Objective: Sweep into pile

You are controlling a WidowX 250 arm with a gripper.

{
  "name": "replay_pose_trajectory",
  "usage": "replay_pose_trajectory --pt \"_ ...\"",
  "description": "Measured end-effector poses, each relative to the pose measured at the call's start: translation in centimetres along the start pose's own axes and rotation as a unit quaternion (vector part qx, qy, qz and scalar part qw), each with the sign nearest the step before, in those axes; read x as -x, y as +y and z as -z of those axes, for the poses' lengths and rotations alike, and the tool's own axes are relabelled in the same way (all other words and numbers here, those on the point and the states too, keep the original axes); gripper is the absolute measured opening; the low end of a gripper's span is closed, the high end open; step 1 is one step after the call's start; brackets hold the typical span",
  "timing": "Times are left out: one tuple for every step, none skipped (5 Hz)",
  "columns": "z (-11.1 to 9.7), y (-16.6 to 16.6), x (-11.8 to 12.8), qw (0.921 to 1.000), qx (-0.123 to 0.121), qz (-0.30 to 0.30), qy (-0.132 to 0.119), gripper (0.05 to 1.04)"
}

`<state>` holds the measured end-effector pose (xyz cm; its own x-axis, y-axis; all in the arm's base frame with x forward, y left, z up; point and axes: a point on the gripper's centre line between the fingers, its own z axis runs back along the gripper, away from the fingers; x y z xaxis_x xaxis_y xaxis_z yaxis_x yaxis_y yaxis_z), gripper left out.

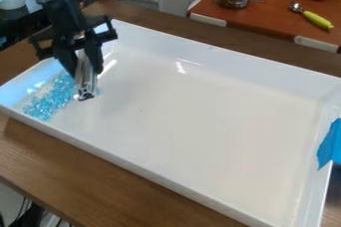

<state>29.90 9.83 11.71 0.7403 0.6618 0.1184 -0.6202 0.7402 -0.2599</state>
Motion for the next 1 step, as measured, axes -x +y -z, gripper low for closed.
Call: replay_pose_trajectory --pt "-1.62 -4.43 0.79 0.9982 0.041 0.038 0.019 0.378"
